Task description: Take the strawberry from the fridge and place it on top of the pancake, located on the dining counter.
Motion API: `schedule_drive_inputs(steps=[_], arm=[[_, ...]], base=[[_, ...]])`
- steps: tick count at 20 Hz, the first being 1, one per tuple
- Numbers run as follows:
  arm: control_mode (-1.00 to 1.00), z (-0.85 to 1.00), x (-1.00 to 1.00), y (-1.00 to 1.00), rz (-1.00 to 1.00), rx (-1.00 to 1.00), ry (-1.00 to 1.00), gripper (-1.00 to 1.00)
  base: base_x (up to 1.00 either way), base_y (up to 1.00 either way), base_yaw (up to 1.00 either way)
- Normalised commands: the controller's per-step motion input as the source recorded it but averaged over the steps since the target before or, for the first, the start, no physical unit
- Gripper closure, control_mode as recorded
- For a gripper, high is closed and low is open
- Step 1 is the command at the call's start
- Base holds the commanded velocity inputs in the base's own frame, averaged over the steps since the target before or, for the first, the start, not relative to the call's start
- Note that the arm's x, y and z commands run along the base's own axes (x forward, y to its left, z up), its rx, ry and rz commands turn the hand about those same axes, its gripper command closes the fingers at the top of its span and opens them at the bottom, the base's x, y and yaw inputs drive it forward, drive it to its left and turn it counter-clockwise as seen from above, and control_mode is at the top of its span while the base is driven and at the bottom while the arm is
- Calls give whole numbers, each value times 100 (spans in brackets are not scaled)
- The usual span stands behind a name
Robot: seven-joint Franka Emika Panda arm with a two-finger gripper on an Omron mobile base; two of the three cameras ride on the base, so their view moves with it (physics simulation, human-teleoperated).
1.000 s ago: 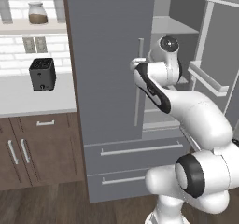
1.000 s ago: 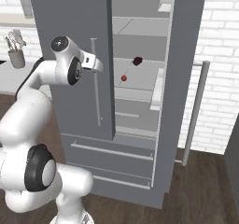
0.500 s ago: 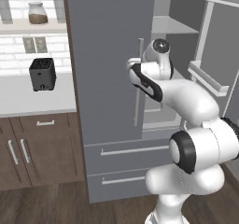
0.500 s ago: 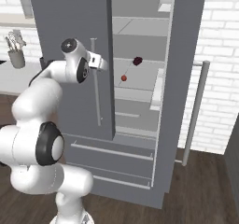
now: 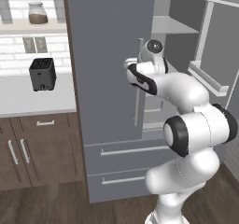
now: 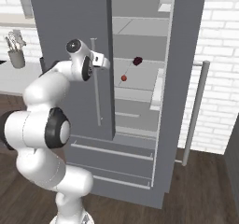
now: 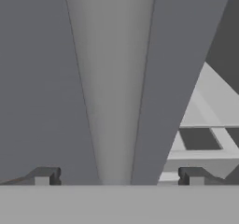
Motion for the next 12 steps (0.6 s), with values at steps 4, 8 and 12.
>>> schedule_drive_inputs(steps=[4, 8, 12], arm=[[-100, -30, 32, 0, 0, -1, -8, -100], [-100, -44, 40, 0, 0, 0, -19, -100], [-100, -40, 70, 10, 0, 0, -16, 100]], base=[[0, 0, 0], [0, 0, 0], [0, 0, 0]])
